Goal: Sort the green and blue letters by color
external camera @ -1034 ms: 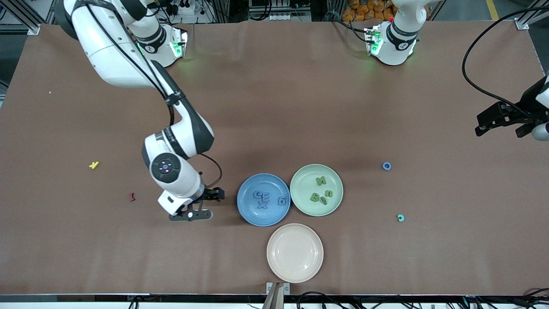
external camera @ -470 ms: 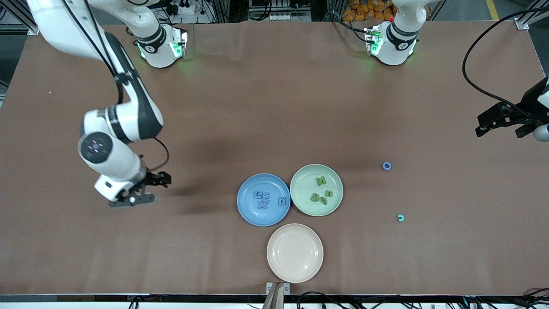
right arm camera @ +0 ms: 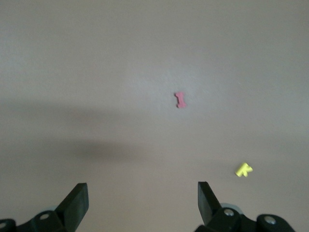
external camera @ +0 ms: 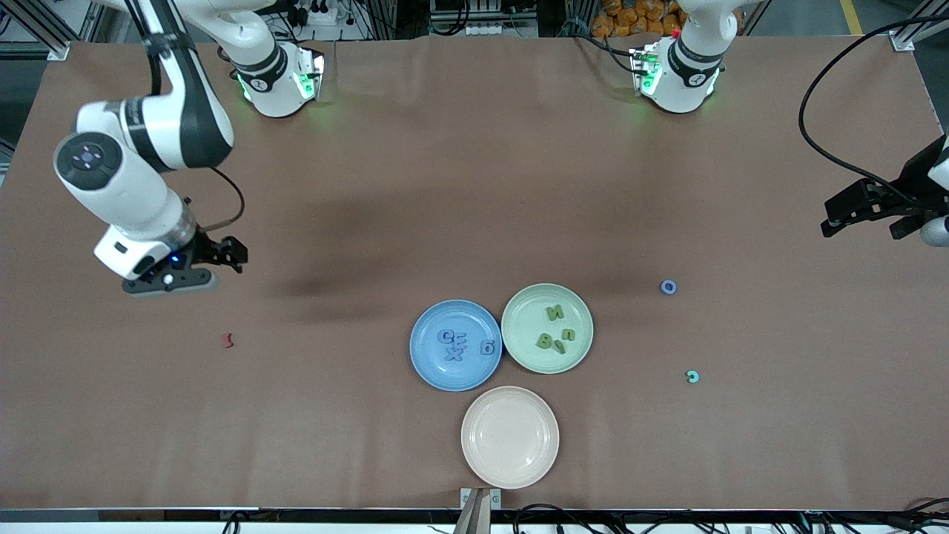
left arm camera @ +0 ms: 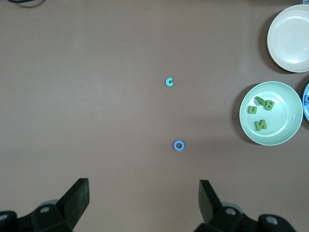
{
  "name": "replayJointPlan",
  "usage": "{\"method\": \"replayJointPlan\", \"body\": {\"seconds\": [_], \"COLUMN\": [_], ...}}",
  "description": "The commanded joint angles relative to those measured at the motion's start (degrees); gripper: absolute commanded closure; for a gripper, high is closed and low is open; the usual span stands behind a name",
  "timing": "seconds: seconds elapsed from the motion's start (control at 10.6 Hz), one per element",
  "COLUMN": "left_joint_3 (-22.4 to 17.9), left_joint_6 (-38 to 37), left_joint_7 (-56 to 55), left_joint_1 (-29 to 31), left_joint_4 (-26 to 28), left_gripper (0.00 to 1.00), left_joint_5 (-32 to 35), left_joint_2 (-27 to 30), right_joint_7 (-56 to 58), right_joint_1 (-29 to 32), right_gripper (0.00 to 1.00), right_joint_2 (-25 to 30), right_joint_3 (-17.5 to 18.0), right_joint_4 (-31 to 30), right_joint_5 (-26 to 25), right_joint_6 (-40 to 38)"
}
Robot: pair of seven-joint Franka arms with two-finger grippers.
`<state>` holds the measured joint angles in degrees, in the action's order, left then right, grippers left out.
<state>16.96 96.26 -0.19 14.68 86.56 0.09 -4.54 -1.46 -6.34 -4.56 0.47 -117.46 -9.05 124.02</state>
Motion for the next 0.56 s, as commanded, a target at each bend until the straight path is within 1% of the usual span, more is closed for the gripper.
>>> {"method": "replayJointPlan", "body": {"seconds": [0.0, 0.19, 0.28, 0.38, 0.47], "left_joint_3": [0.09, 0.09, 0.44, 0.53, 0.53], "left_joint_6": [0.51, 0.51, 0.51, 0.42, 0.42], "left_joint_7": [-0.25, -0.25, -0.25, -0.25, -0.17], "left_joint_1": [0.44, 0.35, 0.35, 0.18, 0.0], "left_joint_4": [0.72, 0.54, 0.37, 0.19, -0.07], "left_gripper": [0.0, 0.0, 0.0, 0.0, 0.0], "left_joint_5": [-1.5, -1.32, -1.23, -1.06, -0.88], "left_joint_2": [0.85, 0.93, 0.94, 0.94, 0.85], "right_joint_7": [1.98, 1.98, 2.07, 1.98, 1.98], "right_joint_1": [0.36, 1.15, 1.5, 1.51, 1.51], "right_gripper": [0.0, 0.0, 0.0, 0.0, 0.0], "right_joint_2": [7.53, 8.86, 8.87, 8.87, 8.78], "right_joint_3": [-0.73, -0.73, -0.82, -0.91, -0.91], "right_joint_4": [-2.34, 0.63, 2.74, 5.72, 9.06], "right_joint_5": [1.58, 2.53, 4.89, 6.39, 6.76], "right_joint_6": [-5.18, -8.17, -10.1, -13.07, -16.67]}}
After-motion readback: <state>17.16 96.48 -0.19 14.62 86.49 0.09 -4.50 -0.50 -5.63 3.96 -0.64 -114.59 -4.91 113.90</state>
